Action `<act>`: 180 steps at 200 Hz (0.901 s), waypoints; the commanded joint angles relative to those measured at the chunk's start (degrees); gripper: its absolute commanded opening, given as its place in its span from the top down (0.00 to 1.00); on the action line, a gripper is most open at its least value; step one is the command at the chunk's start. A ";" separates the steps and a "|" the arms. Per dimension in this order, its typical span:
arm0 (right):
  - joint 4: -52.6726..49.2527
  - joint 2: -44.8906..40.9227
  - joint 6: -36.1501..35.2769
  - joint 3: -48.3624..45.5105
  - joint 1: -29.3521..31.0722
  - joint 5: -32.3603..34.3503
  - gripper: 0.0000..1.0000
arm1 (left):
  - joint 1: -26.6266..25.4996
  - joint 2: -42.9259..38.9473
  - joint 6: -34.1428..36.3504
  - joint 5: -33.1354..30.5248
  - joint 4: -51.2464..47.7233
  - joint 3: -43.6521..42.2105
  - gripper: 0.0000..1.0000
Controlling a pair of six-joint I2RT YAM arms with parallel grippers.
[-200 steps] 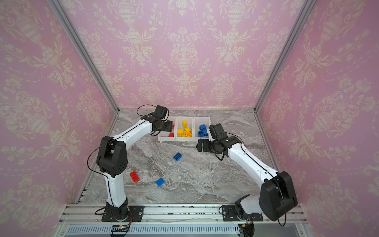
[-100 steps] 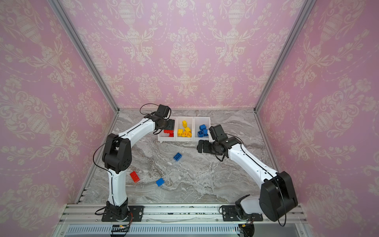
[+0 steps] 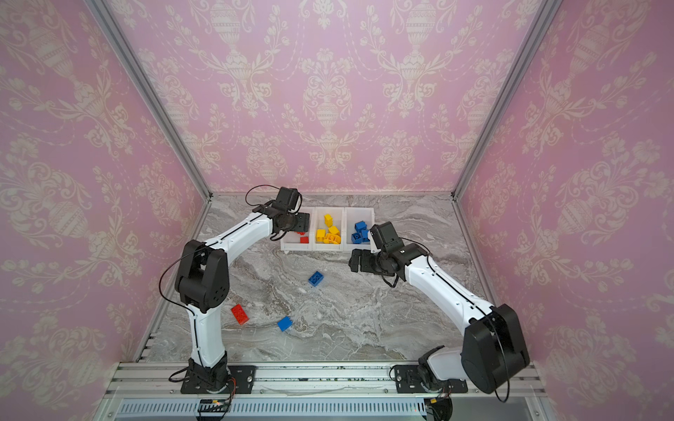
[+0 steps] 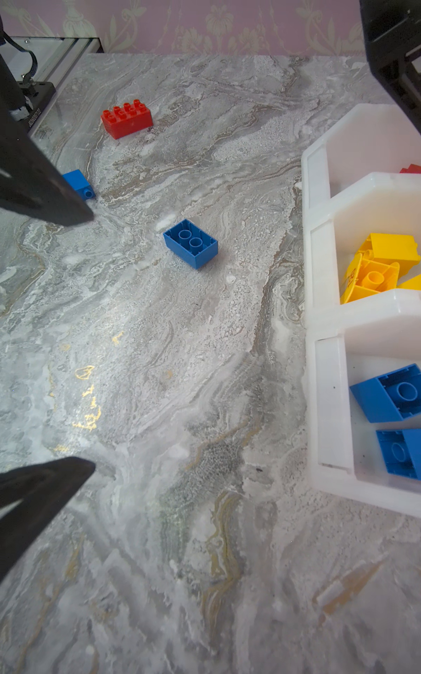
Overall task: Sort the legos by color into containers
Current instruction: 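Lower the right gripper toward the blue brick while the left gripper withdraws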
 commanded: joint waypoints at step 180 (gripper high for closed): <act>-12.43 32.33 29.23 29.76 19.21 11.43 0.01 | 6.33 -43.04 -8.03 6.59 10.11 -41.35 0.09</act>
